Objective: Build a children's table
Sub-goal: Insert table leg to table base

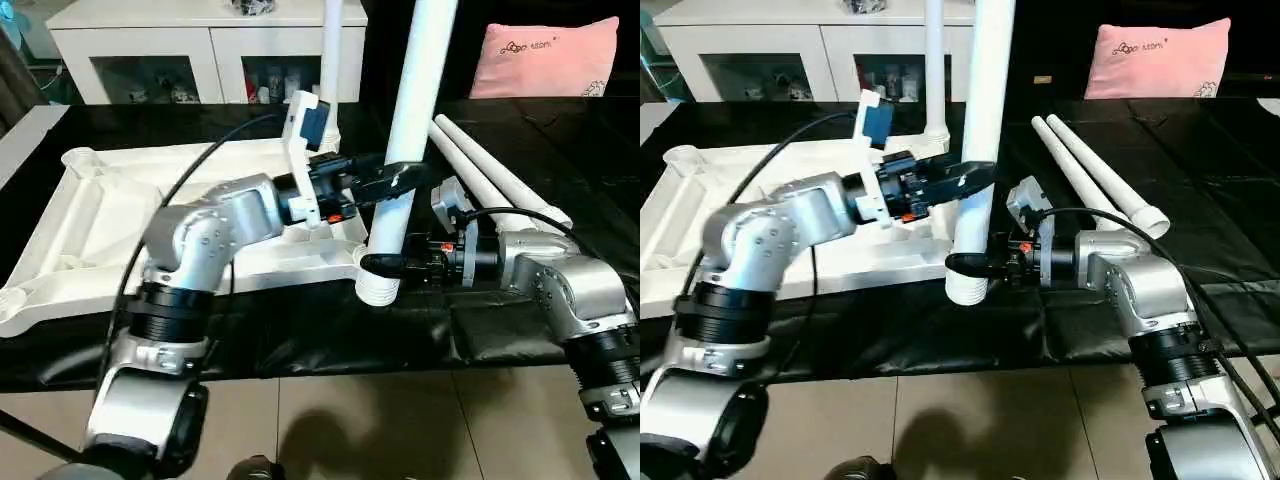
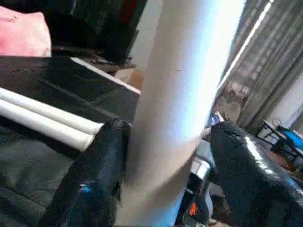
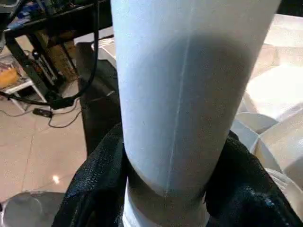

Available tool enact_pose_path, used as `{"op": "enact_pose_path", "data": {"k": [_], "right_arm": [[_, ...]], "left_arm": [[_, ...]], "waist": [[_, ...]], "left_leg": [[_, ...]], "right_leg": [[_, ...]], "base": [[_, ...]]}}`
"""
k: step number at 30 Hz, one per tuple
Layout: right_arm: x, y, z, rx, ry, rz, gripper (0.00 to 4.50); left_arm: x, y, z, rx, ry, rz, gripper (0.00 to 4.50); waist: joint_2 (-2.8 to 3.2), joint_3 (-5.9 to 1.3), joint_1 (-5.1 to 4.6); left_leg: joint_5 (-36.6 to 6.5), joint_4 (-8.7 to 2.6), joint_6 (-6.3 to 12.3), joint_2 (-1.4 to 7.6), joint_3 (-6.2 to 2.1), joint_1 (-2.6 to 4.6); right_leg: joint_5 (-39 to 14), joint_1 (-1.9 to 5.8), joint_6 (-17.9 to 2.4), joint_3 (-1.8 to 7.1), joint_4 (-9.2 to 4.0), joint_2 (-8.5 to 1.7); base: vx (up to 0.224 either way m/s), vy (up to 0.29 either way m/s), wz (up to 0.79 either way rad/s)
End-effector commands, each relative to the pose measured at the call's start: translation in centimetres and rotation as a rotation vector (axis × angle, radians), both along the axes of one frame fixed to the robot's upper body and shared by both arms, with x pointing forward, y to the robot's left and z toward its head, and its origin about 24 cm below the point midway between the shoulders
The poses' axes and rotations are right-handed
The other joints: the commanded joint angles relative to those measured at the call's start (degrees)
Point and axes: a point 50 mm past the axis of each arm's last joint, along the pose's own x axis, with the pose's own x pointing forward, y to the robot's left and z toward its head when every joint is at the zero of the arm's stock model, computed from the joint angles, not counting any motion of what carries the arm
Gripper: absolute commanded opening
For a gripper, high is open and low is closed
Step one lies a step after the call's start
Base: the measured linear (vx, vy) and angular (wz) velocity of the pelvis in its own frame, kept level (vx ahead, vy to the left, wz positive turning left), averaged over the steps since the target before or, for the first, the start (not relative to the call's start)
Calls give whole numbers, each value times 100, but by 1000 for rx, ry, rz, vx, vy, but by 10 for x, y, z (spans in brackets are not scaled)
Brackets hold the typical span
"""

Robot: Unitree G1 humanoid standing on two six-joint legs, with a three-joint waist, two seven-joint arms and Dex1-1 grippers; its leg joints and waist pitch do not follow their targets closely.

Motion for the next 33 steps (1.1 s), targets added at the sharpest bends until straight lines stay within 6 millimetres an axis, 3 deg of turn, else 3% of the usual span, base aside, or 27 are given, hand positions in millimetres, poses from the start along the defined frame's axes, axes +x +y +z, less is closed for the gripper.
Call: {"op": "enact_pose_path", "data": {"k": [1, 6, 12, 22, 23, 24, 33], "right_arm": [[4, 2, 6, -4, -26, -3, 193], [4, 3, 6, -3, -30, -3, 193], [5, 2, 6, -5, -34, -6, 191], [9, 0, 7, -17, -44, -44, 191], [9, 0, 8, -12, -40, -42, 247], [10, 0, 11, 13, -35, -51, 261], [11, -4, 23, 110, 9, -42, 328]], "left_arm": [[2, -4, 3, 2, -8, 13, 267], [5, -4, 2, 19, -10, 65, 221], [11, 2, 0, 48, -25, 126, 197], [19, 12, 10, 24, -46, 210, 191], [19, 13, 11, 25, -49, 213, 191], [20, 15, 14, 26, -60, 225, 190], [22, 19, 18, 47, -88, 231, 180]], "waist": [[-161, -447, -8], [-159, -454, -9], [-161, -449, -9], [-170, -451, -16], [-166, -451, -13], [-171, -448, -17], [-165, -456, -8]], "left_leg": [[-851, -354, 349, 249, -122, 147], [-836, -351, 370, 253, -127, 145], [-807, -353, 385, 253, -123, 143], [-839, -353, 363, 251, -121, 150], [-838, -352, 365, 252, -121, 153], [-825, -352, 374, 249, -121, 149], [-765, -354, 369, 261, -123, 161]], "right_leg": [[-1082, 277, -1327, 207, -433, -288], [-1044, 275, -1327, 205, -431, -292], [-999, 272, -1343, 206, -427, -290], [-1050, 270, -1352, 204, -426, -292], [-1042, 267, -1353, 205, -425, -292], [-1033, 268, -1347, 205, -425, -287], [-860, 264, -1407, 202, -400, -284]], "base": [[0, 0, 0], [0, 0, 0], [0, 0, 0], [0, 0, 0], [0, 0, 0], [0, 0, 0], [0, 0, 0]]}}
